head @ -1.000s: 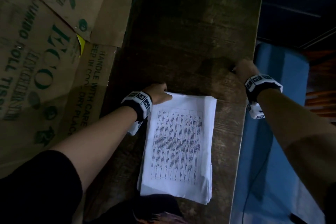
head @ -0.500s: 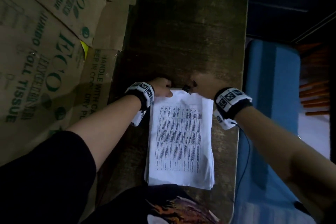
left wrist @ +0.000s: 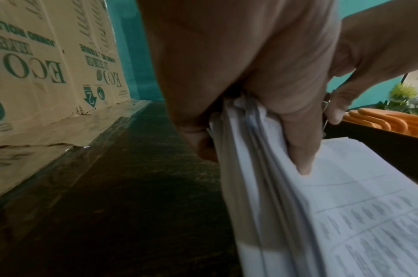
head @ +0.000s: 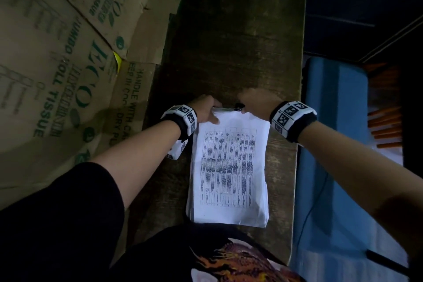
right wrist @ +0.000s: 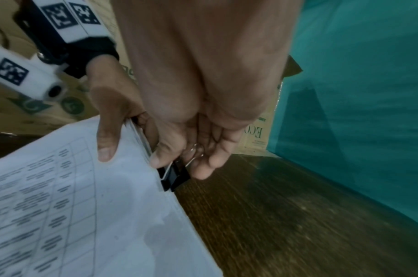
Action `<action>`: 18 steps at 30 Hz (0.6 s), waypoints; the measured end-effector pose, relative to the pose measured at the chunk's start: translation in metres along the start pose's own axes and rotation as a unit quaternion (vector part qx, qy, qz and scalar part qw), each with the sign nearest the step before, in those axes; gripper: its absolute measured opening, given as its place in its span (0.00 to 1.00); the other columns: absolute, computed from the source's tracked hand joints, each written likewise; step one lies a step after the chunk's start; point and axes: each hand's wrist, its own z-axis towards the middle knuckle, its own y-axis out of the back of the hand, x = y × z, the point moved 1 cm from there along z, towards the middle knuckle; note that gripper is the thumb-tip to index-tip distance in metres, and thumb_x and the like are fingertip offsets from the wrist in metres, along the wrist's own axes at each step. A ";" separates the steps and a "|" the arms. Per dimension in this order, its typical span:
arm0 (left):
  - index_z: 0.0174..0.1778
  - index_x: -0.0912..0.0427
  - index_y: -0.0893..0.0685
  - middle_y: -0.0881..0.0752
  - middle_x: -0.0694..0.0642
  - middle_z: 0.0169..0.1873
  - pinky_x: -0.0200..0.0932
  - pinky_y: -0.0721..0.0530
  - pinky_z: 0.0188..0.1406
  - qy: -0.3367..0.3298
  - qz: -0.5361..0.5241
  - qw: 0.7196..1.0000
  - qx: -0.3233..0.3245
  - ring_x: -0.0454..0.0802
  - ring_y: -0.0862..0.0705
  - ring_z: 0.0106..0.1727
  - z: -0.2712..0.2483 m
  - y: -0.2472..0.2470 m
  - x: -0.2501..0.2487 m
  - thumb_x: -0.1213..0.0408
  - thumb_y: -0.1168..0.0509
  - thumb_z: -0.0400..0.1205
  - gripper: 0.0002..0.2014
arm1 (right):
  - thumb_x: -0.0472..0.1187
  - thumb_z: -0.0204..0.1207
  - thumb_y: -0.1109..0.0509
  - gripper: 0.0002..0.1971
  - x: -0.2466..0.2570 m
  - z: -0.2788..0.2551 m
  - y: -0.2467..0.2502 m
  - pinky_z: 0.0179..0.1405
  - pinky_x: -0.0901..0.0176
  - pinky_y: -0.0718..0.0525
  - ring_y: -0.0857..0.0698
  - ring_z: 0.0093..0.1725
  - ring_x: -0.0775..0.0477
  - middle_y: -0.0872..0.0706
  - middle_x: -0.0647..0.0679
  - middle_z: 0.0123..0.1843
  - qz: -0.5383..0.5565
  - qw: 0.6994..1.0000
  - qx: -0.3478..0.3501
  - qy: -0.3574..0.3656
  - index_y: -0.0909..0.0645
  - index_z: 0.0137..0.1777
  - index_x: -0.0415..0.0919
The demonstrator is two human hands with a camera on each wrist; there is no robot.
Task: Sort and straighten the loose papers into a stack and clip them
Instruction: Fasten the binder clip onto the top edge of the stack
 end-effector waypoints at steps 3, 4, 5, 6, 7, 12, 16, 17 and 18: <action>0.62 0.61 0.15 0.11 0.59 0.56 0.49 0.17 0.59 -0.018 -0.011 0.999 -0.027 0.56 0.14 0.57 -0.010 -0.003 -0.002 0.67 0.24 0.73 0.20 | 0.37 0.79 0.31 0.05 0.003 -0.007 0.007 0.46 0.49 0.17 0.15 0.50 0.38 0.15 0.39 0.51 -0.015 1.000 -0.002 0.024 0.20 0.52 0.36; 0.62 0.61 0.15 0.11 0.59 0.56 0.49 0.17 0.59 -0.019 -0.016 0.999 -0.031 0.56 0.14 0.57 -0.012 -0.004 -0.001 0.67 0.24 0.73 0.21 | 0.36 0.79 0.31 0.05 0.004 -0.010 0.009 0.46 0.49 0.18 0.15 0.49 0.38 0.14 0.38 0.50 -0.020 0.999 -0.004 0.028 0.20 0.52 0.36; 0.63 0.61 0.15 0.12 0.59 0.57 0.49 0.16 0.59 -0.020 -0.020 0.999 -0.033 0.56 0.14 0.57 -0.014 -0.005 -0.001 0.67 0.24 0.73 0.21 | 0.36 0.80 0.31 0.05 0.004 -0.011 0.011 0.46 0.49 0.18 0.15 0.49 0.38 0.14 0.38 0.50 -0.027 0.999 -0.010 0.033 0.20 0.52 0.36; 0.64 0.60 0.15 0.12 0.59 0.57 0.50 0.17 0.60 -0.021 -0.023 0.999 -0.035 0.56 0.14 0.58 -0.015 -0.006 0.000 0.66 0.24 0.73 0.22 | 0.36 0.80 0.31 0.06 0.005 -0.013 0.012 0.45 0.49 0.19 0.15 0.50 0.37 0.14 0.38 0.50 -0.035 0.999 -0.013 0.037 0.21 0.53 0.35; 0.65 0.59 0.16 0.12 0.58 0.59 0.50 0.17 0.61 -0.022 -0.023 0.999 -0.037 0.55 0.14 0.59 -0.017 -0.007 0.000 0.65 0.23 0.73 0.23 | 0.37 0.80 0.31 0.06 0.007 -0.014 0.013 0.45 0.49 0.19 0.15 0.50 0.37 0.14 0.37 0.50 -0.043 0.998 -0.015 0.040 0.21 0.54 0.35; 0.64 0.59 0.15 0.12 0.57 0.57 0.47 0.17 0.59 -0.041 -0.019 0.998 -0.048 0.54 0.14 0.58 -0.025 -0.009 -0.002 0.64 0.24 0.74 0.21 | 0.37 0.81 0.33 0.07 0.018 -0.019 0.015 0.41 0.53 0.23 0.15 0.50 0.38 0.13 0.39 0.50 -0.084 0.995 -0.008 0.061 0.21 0.55 0.35; 0.60 0.57 0.13 0.10 0.56 0.54 0.48 0.16 0.57 -0.057 -0.012 0.997 -0.055 0.52 0.13 0.54 -0.029 -0.011 -0.002 0.63 0.24 0.73 0.18 | 0.37 0.82 0.34 0.09 0.025 -0.022 0.021 0.41 0.55 0.25 0.15 0.50 0.38 0.13 0.38 0.50 -0.101 0.992 0.003 0.079 0.20 0.58 0.34; 0.61 0.57 0.14 0.11 0.55 0.55 0.48 0.16 0.57 -0.057 -0.011 0.997 -0.056 0.52 0.13 0.54 -0.031 -0.011 -0.002 0.62 0.24 0.73 0.19 | 0.37 0.82 0.34 0.09 0.026 -0.022 0.022 0.40 0.55 0.25 0.15 0.50 0.39 0.13 0.38 0.50 -0.108 0.991 0.009 0.082 0.21 0.59 0.34; 0.61 0.57 0.14 0.11 0.55 0.55 0.47 0.16 0.57 -0.060 -0.013 0.997 -0.055 0.51 0.13 0.54 -0.031 -0.012 -0.001 0.62 0.24 0.73 0.20 | 0.37 0.82 0.35 0.09 0.026 -0.022 0.023 0.41 0.54 0.25 0.15 0.50 0.39 0.13 0.39 0.50 -0.117 0.989 0.013 0.087 0.21 0.59 0.34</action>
